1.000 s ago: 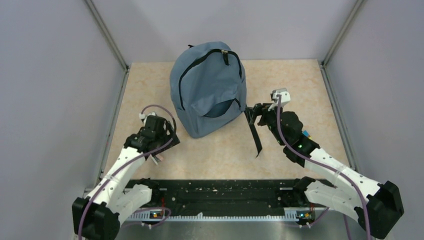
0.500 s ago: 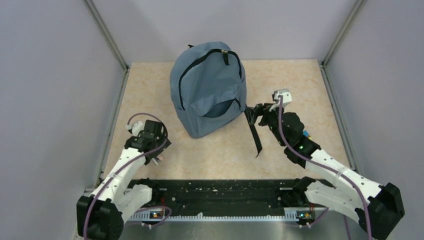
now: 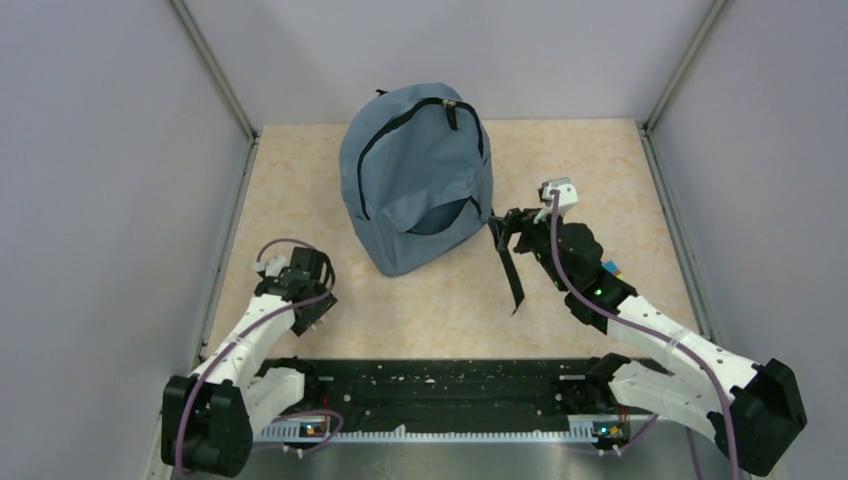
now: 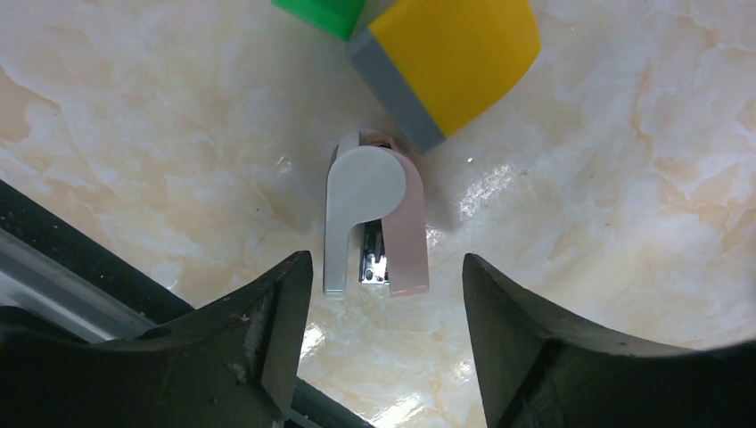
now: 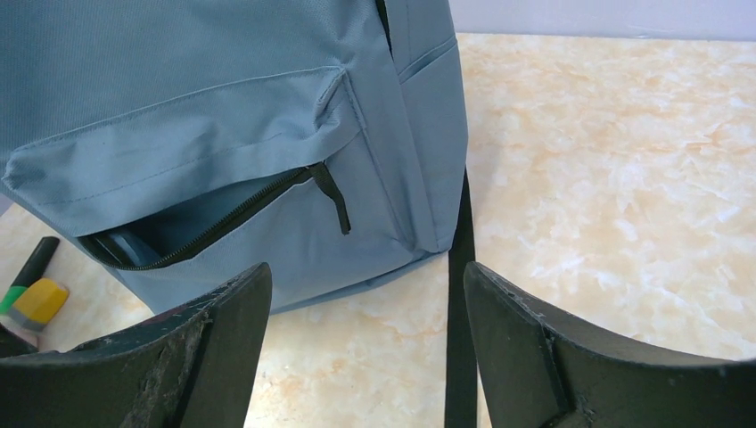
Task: Pack the student bag
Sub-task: Pick up the stationery from the center of the board.
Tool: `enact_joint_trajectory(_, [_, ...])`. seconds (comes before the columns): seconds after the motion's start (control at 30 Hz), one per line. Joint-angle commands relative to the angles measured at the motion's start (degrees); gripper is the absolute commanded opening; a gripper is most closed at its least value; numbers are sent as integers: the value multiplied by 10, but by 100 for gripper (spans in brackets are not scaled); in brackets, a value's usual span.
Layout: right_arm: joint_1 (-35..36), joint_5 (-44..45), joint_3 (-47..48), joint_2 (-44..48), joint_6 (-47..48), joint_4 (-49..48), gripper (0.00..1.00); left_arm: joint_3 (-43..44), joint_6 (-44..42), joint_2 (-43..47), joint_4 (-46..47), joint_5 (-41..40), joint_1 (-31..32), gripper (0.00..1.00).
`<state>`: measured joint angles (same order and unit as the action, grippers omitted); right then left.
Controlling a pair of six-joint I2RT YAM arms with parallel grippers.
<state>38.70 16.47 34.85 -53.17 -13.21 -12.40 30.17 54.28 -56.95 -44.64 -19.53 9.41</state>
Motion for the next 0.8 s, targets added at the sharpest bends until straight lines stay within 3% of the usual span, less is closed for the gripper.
enact_joint_trajectory(0.0, [-6, -4, 7, -3, -5, -21, 78, -5, 5, 3, 32, -2, -4, 63])
enact_joint_trajectory(0.17, [-6, -5, 8, -5, -5, -21, 78, -13, 0, 10, 33, -12, -4, 50])
enact_joint_trajectory(0.33, [-6, -8, 10, -8, -7, -20, 78, -24, 1, 23, 36, -10, -4, 47])
enact_joint_trajectory(0.47, [-6, -13, 12, -10, -11, -19, 78, -22, 0, 23, 39, -13, -4, 49])
enact_joint_trajectory(0.77, [-6, -16, 13, -5, -15, -14, 78, -29, -3, 13, 58, 4, -4, 63])
